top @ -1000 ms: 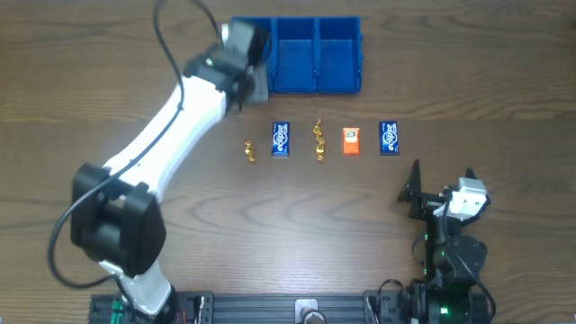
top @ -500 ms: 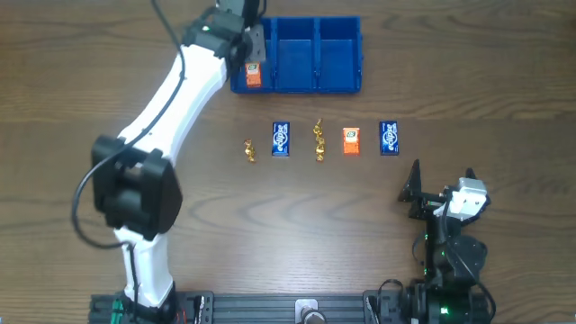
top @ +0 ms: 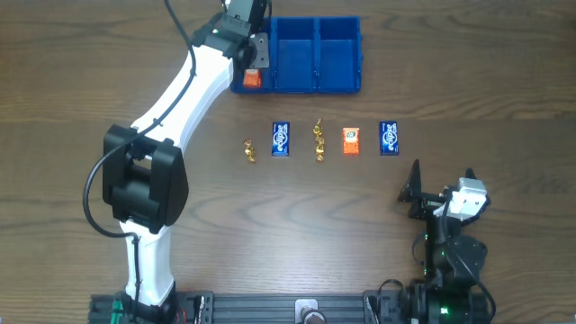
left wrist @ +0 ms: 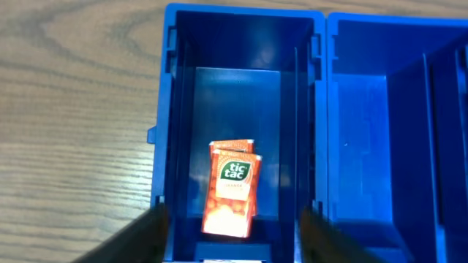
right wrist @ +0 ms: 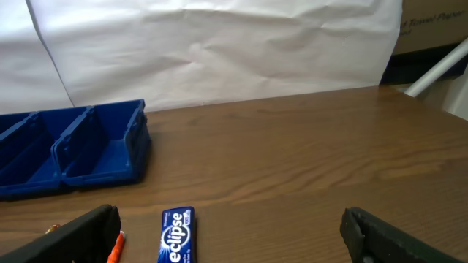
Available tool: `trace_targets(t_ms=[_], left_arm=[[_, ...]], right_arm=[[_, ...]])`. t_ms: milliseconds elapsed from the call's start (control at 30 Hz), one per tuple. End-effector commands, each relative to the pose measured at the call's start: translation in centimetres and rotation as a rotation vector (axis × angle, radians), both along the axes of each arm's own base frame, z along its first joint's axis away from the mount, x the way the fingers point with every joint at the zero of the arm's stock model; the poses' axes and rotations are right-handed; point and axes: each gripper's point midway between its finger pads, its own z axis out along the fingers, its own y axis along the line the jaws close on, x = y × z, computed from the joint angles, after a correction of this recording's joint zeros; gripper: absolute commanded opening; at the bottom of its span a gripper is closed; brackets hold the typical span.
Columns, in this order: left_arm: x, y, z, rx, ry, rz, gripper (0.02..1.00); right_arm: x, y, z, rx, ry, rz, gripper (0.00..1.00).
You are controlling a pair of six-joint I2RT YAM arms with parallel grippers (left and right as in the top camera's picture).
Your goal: Sort Candies Into Trays
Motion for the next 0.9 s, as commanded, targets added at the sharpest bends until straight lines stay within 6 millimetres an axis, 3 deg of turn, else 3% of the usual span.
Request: trace_targets(t_ms=[33, 200, 333, 433, 800, 900], left_arm=[[0.3, 0.3, 0.2, 0.012, -0.012, 0.002, 0.869], [0.1, -0.2, 0.6, 0.001, -0.017, 0.002, 0.978], [-1.1, -3.1, 2.5, -0.067, -0.026, -0.045, 0.998], [-3.5, -6.3, 3.4, -0.104, 0.006, -0.052, 1.000], [-15.4, -20.5, 1.1, -0.130, 0.091, -0.138, 0.980], [-16.3, -21.5, -0.7, -0.139, 0.127, -0.114, 0.978]], right_arm=[[-0.1, -0.1, 0.0, 0.001, 0.000, -0.002, 1.000], [-0.1, -0.1, 0.0, 0.001, 0.000, -0.002, 1.000], [-0.1, -0.1, 0.0, 0.001, 0.000, -0.002, 1.000], [-0.1, -0.1, 0.0, 0.001, 0.000, -0.002, 1.000], [-0.1, -0.1, 0.0, 0.001, 0.000, -0.002, 0.998], [-0.1, -0.1, 0.0, 0.001, 0.000, -0.002, 1.000]])
